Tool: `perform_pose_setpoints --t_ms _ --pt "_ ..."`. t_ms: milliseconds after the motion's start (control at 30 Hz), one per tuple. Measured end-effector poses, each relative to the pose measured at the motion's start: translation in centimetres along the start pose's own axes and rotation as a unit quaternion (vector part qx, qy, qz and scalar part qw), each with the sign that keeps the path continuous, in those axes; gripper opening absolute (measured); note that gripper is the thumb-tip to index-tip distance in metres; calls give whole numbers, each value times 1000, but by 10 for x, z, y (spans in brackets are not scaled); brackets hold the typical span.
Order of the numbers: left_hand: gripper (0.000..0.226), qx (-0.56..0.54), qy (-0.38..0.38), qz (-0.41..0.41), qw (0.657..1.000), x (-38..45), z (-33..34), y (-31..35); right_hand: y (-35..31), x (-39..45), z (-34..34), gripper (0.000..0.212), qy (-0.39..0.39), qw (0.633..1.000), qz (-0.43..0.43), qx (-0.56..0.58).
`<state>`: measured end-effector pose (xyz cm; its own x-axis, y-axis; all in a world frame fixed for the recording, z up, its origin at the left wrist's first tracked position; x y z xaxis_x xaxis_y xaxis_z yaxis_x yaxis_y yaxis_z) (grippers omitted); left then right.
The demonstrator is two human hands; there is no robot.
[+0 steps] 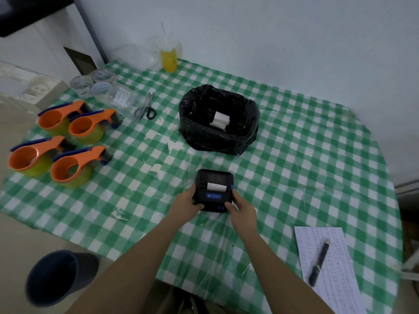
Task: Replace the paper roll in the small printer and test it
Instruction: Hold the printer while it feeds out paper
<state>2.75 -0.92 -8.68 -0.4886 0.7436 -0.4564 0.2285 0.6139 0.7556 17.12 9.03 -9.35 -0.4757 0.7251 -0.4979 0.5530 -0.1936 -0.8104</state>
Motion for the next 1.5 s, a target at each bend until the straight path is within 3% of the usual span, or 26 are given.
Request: perform_pose_setpoints --t_ms 1500 --pt "71 4 0 2 1000 1 0 -1 6 2 3 50 11 1000 -9 -7"
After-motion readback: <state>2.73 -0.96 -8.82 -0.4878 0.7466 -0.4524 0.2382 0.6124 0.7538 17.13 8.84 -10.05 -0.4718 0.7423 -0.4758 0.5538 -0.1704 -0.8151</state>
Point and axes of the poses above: each hand's wrist, its own x-axis towards the middle knuckle, its own z-axis out of the palm, y = z × x, the point moved 2 cm from there along x, towards the middle knuckle, and after that the axes turned 4 degrees about -y, right-handed, at the moved point
